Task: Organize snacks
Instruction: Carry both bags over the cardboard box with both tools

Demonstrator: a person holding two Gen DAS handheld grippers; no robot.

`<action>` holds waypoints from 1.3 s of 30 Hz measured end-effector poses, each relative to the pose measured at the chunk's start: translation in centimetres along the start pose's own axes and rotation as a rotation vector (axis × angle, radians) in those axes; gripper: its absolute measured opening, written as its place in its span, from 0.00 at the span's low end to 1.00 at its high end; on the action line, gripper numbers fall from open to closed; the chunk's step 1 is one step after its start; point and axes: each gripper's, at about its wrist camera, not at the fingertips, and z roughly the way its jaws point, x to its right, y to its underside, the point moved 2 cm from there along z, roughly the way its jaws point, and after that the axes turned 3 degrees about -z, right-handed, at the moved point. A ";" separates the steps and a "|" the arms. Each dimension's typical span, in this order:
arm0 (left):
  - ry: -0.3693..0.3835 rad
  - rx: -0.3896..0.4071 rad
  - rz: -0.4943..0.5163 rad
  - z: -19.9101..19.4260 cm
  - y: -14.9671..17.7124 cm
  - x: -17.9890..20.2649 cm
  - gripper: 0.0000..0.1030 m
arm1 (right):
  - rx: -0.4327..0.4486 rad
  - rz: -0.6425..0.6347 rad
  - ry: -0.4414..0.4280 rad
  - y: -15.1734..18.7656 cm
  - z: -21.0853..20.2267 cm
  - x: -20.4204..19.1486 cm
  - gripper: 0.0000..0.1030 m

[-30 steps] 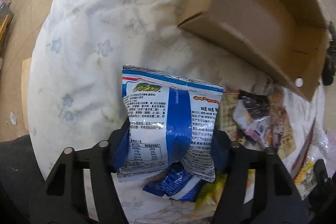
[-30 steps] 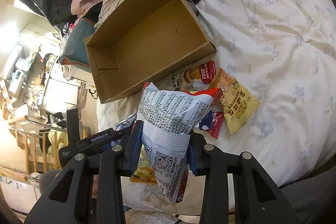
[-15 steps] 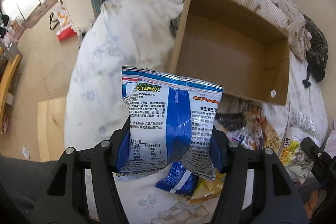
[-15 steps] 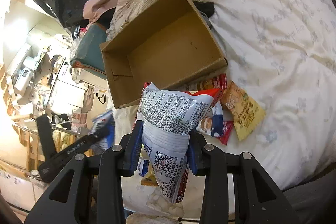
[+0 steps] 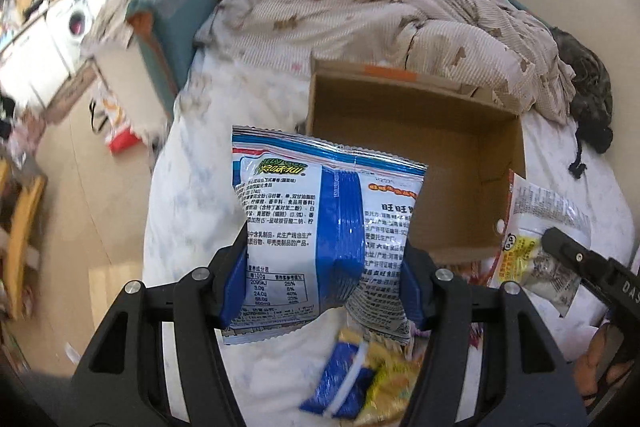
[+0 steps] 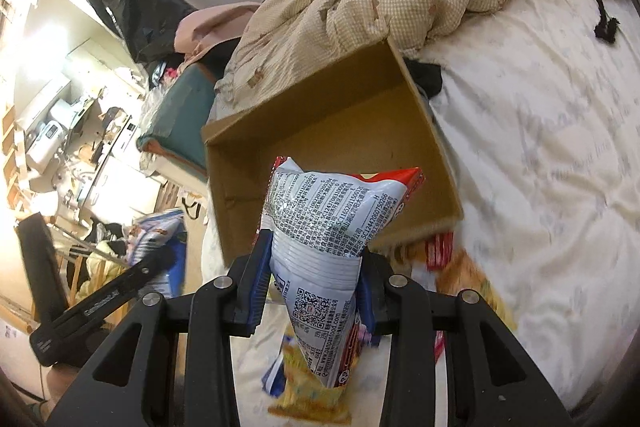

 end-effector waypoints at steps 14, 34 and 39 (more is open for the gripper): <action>-0.022 0.025 0.073 6.8 -2.6 2.8 0.57 | -0.020 -0.015 0.040 -4.4 5.4 1.3 0.38; -0.025 0.028 0.059 8.9 -2.8 2.6 0.58 | -0.126 -0.091 0.053 -4.7 10.9 0.5 0.40; -0.034 0.021 0.053 8.9 -3.0 2.6 0.63 | -0.139 -0.067 0.045 -4.7 11.1 0.9 0.41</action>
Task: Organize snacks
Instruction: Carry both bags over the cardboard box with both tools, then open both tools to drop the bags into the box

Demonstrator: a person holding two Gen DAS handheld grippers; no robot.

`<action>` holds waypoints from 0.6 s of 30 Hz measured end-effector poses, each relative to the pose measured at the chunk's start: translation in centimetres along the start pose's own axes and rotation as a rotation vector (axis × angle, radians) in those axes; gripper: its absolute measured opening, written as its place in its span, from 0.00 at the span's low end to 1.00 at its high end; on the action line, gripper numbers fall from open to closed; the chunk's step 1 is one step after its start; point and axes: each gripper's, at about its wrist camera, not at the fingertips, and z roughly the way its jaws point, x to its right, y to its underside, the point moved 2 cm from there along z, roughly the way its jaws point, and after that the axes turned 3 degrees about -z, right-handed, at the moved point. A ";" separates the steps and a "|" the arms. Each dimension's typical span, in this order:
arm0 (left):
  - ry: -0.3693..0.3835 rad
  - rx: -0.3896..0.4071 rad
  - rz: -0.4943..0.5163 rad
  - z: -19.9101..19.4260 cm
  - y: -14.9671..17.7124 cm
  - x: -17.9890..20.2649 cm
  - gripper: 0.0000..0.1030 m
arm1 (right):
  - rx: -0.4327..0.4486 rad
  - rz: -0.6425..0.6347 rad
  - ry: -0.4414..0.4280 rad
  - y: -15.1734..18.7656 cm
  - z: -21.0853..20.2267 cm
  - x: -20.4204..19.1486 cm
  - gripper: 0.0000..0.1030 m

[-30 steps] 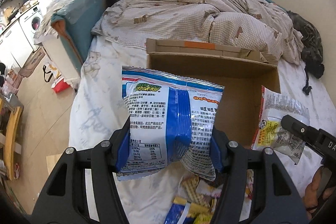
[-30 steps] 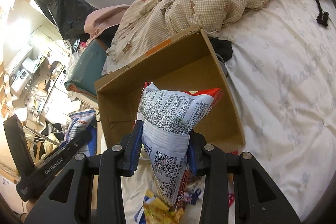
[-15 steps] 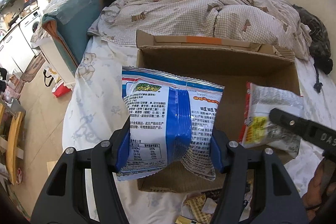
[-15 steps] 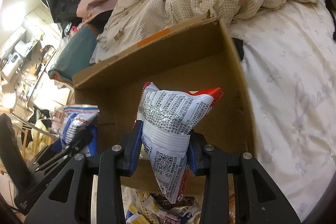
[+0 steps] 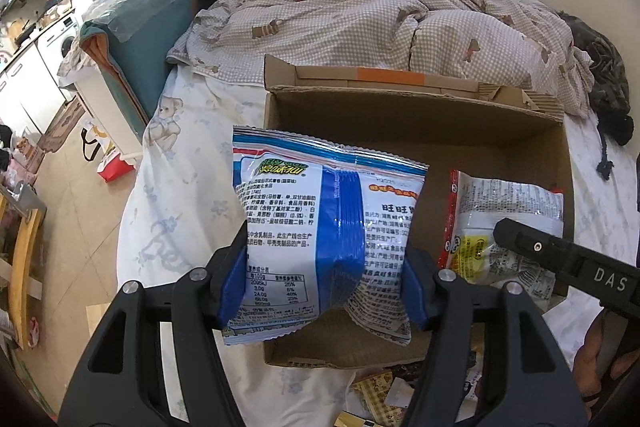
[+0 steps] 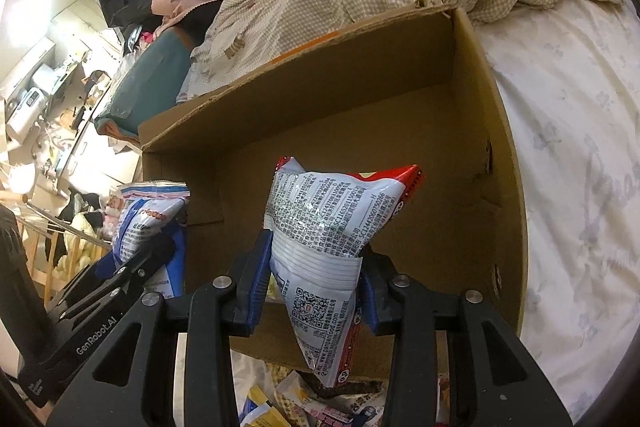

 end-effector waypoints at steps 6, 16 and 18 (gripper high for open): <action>0.000 0.019 -0.031 -0.6 0.0 -0.1 0.85 | 0.032 0.025 0.034 -0.3 -0.6 0.7 0.57; 0.004 -0.018 -0.072 -0.6 -0.2 -0.5 0.85 | 0.176 -0.032 0.177 -1.2 -3.7 -0.2 0.83; -0.016 -0.007 -0.076 -1.0 -0.3 -0.6 0.85 | 0.215 -0.050 0.205 -1.4 -4.6 -0.6 0.87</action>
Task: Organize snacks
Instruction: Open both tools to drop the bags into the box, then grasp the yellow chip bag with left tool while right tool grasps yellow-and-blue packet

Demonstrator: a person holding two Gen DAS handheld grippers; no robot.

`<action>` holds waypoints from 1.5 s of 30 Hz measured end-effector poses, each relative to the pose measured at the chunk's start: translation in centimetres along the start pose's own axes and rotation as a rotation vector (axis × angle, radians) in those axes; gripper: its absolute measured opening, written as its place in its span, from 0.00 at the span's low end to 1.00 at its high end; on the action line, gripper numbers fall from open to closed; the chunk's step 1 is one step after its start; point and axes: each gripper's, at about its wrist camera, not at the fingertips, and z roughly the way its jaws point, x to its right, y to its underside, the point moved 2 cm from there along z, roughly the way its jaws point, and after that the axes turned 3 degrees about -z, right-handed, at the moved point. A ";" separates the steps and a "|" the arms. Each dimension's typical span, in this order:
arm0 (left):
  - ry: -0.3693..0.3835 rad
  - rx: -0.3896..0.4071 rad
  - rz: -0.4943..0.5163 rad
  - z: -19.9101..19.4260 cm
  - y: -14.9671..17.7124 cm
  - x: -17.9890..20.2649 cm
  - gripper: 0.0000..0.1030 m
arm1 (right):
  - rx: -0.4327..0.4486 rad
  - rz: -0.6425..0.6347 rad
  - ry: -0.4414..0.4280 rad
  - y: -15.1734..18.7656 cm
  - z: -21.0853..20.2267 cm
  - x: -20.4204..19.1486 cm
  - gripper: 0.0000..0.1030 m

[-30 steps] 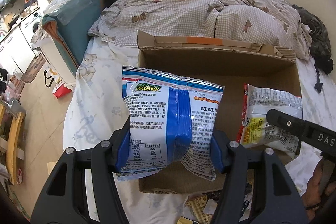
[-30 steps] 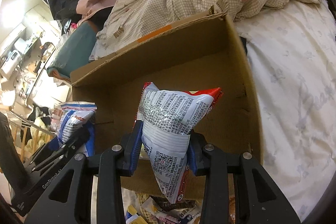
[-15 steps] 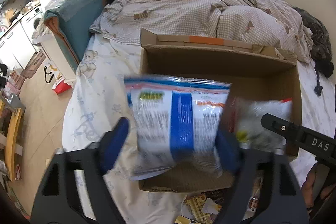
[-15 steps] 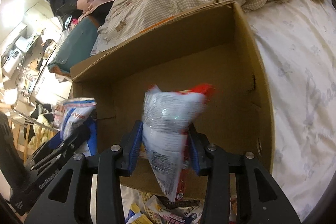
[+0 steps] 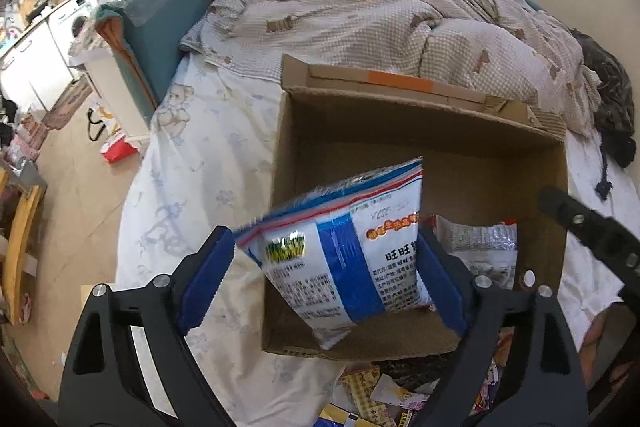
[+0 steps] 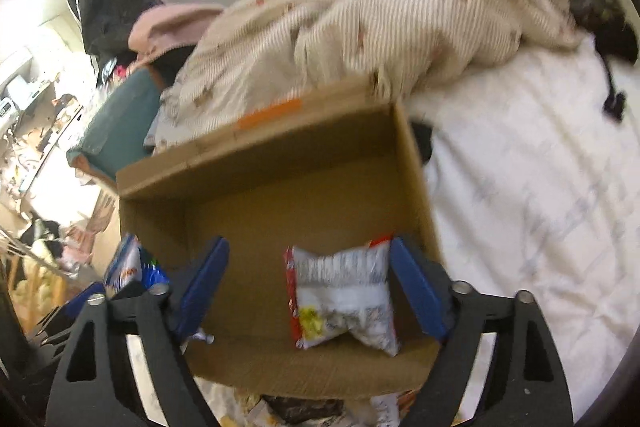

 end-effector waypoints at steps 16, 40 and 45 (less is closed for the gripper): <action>0.056 0.097 -0.001 -4.1 0.6 -1.0 0.85 | -0.010 0.006 0.002 0.2 -3.6 0.1 0.88; 0.080 0.109 0.067 -9.9 4.5 -3.3 0.85 | -0.072 0.045 -0.046 6.1 -10.2 -1.0 0.88; 0.084 0.084 0.062 -10.5 6.3 -3.6 0.85 | -0.143 0.082 -0.037 8.8 -10.2 -0.7 0.88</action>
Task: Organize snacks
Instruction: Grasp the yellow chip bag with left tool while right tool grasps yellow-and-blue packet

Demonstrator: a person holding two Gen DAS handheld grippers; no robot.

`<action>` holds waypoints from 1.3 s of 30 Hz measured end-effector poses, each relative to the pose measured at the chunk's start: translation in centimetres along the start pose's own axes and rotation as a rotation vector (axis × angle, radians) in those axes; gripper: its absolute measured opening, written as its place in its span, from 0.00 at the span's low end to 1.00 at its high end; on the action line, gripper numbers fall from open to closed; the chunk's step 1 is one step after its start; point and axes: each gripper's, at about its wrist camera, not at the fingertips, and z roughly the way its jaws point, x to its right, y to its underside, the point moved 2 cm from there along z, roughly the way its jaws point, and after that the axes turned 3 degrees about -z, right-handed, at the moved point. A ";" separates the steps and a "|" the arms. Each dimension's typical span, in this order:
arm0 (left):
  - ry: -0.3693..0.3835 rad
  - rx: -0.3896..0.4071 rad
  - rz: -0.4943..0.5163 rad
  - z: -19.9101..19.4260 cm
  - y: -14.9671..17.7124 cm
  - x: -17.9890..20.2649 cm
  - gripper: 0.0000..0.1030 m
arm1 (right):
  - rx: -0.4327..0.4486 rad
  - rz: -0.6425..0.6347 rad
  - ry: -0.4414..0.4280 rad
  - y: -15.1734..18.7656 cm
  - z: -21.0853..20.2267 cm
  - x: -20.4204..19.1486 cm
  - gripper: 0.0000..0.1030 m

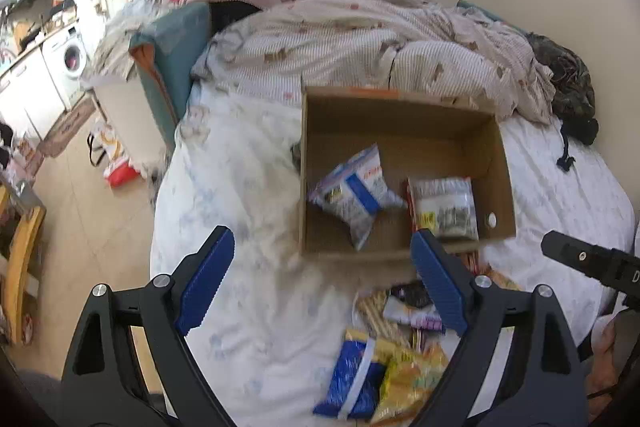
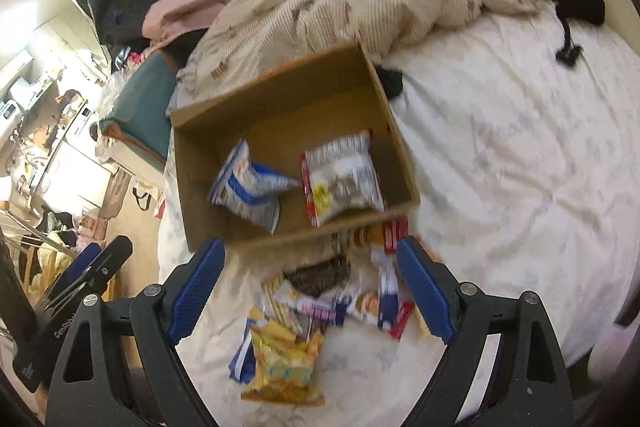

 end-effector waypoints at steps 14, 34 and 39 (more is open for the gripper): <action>0.182 -0.498 0.029 6.0 9.9 4.4 0.85 | -0.104 0.063 0.005 2.7 1.6 1.3 0.88; 0.190 -0.569 0.171 6.2 12.8 9.0 0.41 | -0.109 0.120 0.025 2.5 1.6 3.2 0.88; 0.137 -0.472 0.130 3.2 8.1 5.3 0.41 | -0.147 0.107 0.030 3.0 2.8 2.7 0.88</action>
